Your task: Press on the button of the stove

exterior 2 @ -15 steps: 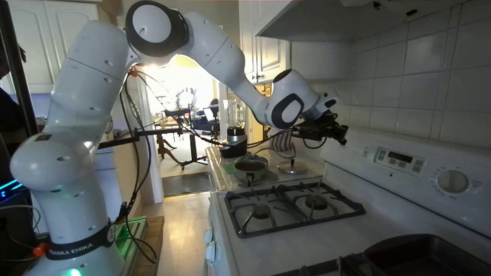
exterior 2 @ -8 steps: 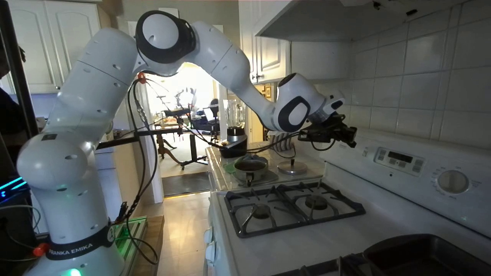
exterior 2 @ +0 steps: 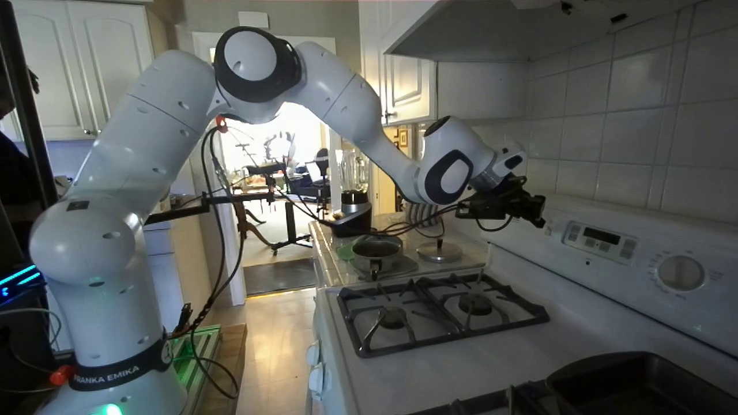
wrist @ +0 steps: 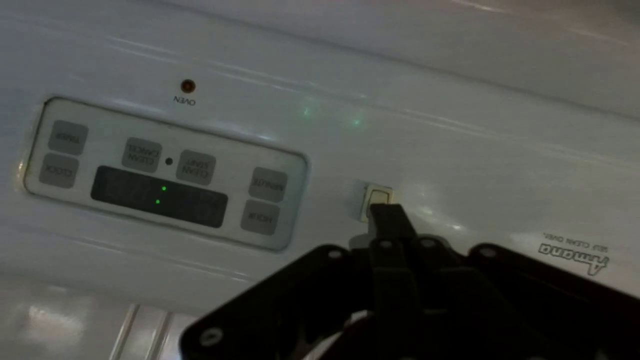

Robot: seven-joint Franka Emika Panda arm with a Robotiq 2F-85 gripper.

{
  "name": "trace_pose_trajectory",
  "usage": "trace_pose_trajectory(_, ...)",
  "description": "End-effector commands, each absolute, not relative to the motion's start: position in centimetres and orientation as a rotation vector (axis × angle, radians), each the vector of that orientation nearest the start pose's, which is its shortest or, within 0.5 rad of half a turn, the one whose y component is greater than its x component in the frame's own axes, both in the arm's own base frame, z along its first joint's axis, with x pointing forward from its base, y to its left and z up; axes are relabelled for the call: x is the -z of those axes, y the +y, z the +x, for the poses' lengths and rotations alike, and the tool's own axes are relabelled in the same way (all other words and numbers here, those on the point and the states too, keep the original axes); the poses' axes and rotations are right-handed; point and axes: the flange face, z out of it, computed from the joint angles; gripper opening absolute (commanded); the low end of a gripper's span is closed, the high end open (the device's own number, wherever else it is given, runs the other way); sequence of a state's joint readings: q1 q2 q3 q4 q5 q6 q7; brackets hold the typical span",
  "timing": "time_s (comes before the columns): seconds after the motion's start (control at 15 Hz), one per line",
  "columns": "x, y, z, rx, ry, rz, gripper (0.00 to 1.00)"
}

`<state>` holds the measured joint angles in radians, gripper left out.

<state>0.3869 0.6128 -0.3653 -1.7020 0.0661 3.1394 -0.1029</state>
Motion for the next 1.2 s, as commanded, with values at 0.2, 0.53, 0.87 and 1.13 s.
trace_pose_trajectory(0.2, -35.0, 6.5, 73.6, 1.378, -0.306, -3.002, 0.0)
trace_pose_trajectory(0.53, -34.6, 6.5, 74.1, 1.379, -0.307, -3.005, 0.0)
trace_pose_trajectory(0.87, -34.7, 6.3, 74.7, 1.387, -0.304, -3.011, 0.0)
trace_pose_trajectory(1.13, -35.2, 6.2, 74.5, 1.393, -0.303, -3.011, 0.0)
